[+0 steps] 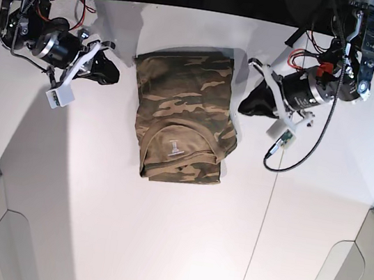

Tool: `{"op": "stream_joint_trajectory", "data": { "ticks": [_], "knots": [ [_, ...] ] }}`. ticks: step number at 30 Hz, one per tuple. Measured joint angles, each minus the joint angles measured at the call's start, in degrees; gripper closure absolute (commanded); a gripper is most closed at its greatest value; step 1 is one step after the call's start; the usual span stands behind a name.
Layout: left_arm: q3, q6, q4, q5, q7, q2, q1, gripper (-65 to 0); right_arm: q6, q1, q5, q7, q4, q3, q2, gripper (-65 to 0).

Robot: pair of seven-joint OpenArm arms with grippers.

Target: Fold the T-shirt properly

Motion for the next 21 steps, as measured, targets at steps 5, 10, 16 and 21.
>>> {"op": "stream_joint_trajectory", "data": {
  "ticks": [5, 10, 16, 21],
  "knots": [
    [-6.1, 0.0, 4.9, 0.0, 1.2, -0.1, 9.0, 0.0, 0.0, -5.6, 4.8, -2.8, 4.9, 0.0, 4.0, 0.0],
    [-11.1, 0.0, 7.1, 0.4, 2.0, 0.7, 21.7, 0.0, 0.5, -11.1, 14.4, -8.6, 6.5, 0.0, 7.1, 0.0],
    [-11.8, -0.1, 5.7, 6.1, 1.7, 0.5, 35.0, 0.0, 0.7, -20.4, 20.8, -11.0, 6.5, -0.1, 10.6, 0.0],
    [-11.8, -1.6, -0.8, 5.8, 1.2, 0.5, 41.0, 0.0, 0.7, -28.0, 21.2, -11.0, 5.9, -0.9, 11.4, 0.0]
  ]
}}
